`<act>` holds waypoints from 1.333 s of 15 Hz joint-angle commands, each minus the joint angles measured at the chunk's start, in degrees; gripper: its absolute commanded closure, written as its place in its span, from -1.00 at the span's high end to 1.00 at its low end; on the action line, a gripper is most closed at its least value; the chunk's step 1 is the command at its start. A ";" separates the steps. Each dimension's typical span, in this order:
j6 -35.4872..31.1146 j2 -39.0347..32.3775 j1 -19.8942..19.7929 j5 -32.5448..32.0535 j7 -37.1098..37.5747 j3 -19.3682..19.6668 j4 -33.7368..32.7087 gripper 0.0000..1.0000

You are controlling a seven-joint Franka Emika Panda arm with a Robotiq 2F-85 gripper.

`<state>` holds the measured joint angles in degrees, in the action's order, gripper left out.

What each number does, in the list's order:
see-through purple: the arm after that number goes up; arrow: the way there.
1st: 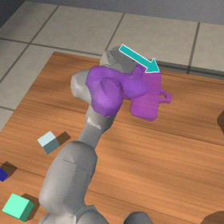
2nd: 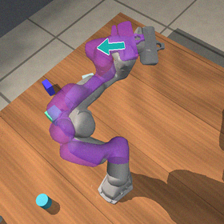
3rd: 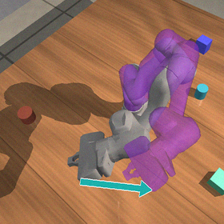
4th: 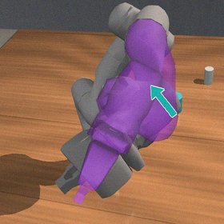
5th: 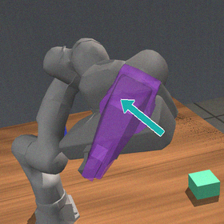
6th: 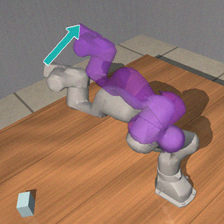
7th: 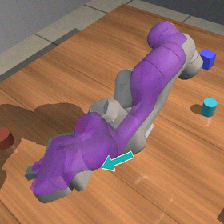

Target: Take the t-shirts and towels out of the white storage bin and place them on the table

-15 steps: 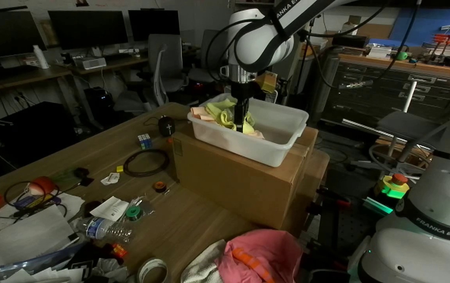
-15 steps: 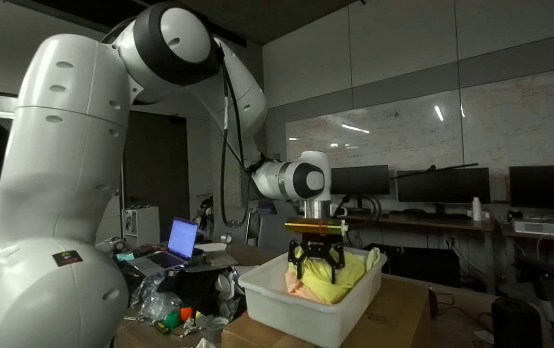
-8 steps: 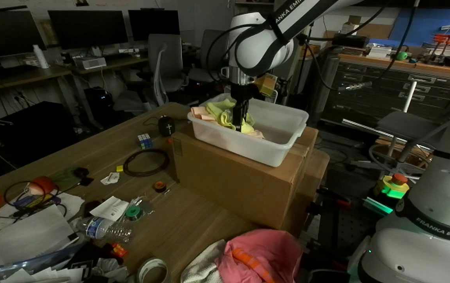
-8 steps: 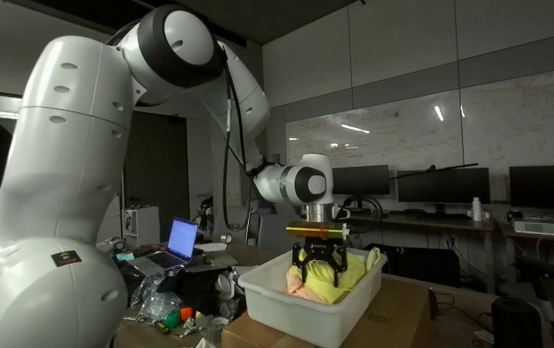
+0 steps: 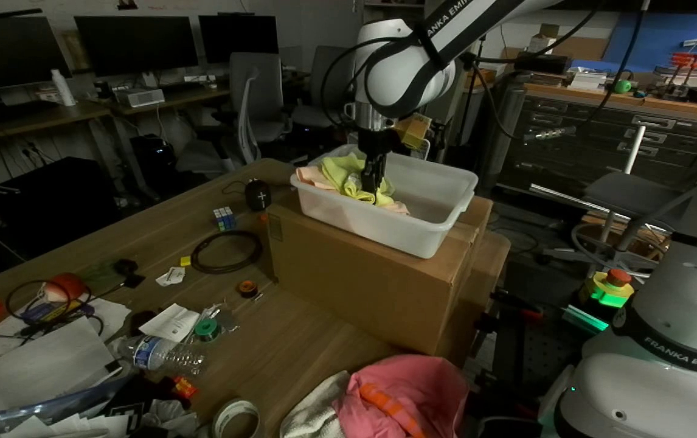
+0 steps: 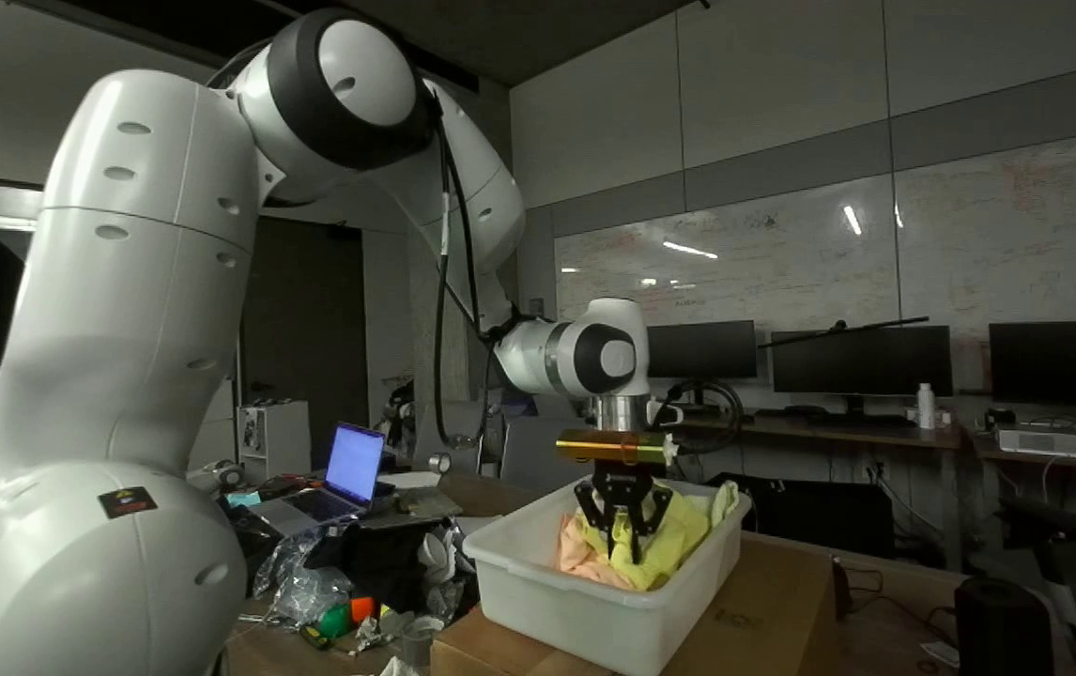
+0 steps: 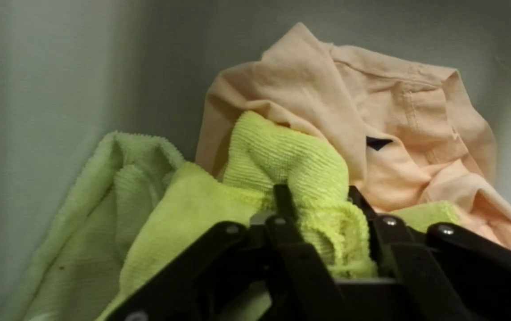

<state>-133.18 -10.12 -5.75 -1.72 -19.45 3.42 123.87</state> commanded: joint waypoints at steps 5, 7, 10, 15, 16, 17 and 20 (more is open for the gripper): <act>1.59 7.70 0.02 -1.22 4.11 0.54 3.15 -0.93; -0.45 12.54 0.28 -1.54 6.30 0.55 5.88 -0.89; -3.99 21.75 0.75 -1.72 10.64 0.10 10.49 -0.90; -5.31 35.52 1.08 -1.69 18.02 -1.84 14.05 -0.90; -5.16 37.79 1.13 -1.37 19.25 -2.34 14.36 -0.89; -4.95 39.73 1.26 -0.90 20.26 -2.77 14.53 -0.89; -4.39 43.92 1.56 0.00 23.00 -3.87 14.58 -0.89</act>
<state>-136.59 28.76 -4.80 -2.15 0.22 0.33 136.87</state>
